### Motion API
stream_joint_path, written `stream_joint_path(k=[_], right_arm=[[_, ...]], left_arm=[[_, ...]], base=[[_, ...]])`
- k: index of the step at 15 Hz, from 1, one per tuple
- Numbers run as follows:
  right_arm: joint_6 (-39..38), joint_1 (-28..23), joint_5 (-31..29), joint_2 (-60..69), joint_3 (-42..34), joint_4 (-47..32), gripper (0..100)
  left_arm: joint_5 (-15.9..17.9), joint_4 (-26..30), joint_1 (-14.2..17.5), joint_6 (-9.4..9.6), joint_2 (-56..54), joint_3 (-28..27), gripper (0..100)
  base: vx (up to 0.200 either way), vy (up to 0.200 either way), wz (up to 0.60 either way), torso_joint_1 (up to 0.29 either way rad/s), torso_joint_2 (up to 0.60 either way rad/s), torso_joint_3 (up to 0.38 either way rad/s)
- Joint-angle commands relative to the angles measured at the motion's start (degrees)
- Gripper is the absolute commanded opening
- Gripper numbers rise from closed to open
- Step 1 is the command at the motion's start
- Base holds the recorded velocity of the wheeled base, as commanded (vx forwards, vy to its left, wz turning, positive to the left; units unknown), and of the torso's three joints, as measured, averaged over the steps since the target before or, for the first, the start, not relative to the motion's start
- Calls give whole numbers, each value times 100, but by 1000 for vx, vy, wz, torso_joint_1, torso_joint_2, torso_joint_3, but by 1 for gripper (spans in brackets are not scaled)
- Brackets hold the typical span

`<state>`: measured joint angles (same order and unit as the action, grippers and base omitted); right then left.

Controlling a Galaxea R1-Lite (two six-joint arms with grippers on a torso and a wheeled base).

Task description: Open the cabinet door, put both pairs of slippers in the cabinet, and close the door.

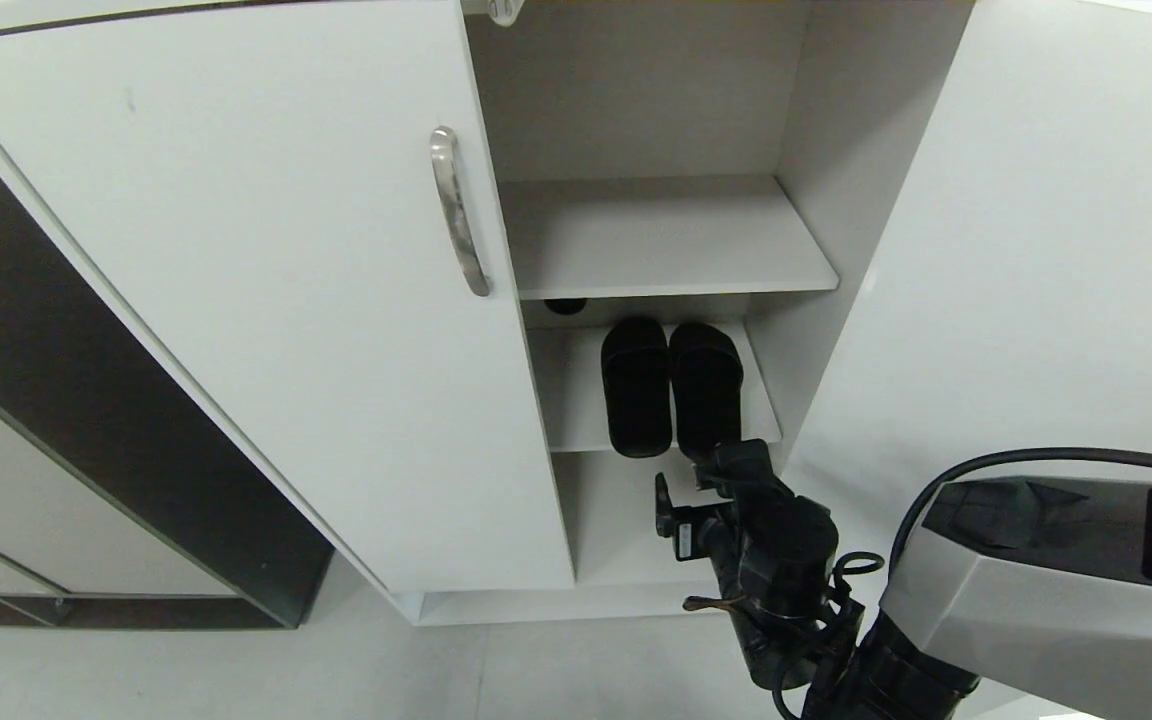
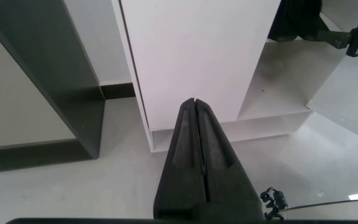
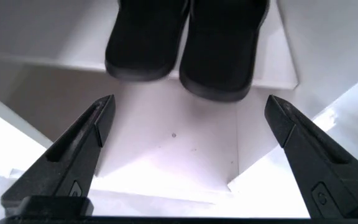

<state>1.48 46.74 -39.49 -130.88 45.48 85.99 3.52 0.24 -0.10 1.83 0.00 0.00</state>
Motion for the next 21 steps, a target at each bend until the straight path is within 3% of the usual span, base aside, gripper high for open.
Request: stream_joint_path(k=[1, 7, 16, 21], right_arm=[[2, 2, 2, -17, -66, -4, 100], [11, -24, 2, -17, -101, -4, 100], [28, -77, 29, -17, -312, -4, 100], [11, -51, 749, 247, -866, 76, 100]], left_arm=[[-1, 2, 1, 2, 9, 0, 0], [-1, 2, 1, 11, 9, 0, 0], [-1, 2, 1, 11, 9, 0, 0], [-1, 2, 1, 2, 9, 0, 0]], base=[[0, 0, 0, 0, 0, 0], [0, 0, 0, 0, 1, 19], [0, 0, 0, 3, 2, 196], [0, 0, 0, 0, 3, 82]])
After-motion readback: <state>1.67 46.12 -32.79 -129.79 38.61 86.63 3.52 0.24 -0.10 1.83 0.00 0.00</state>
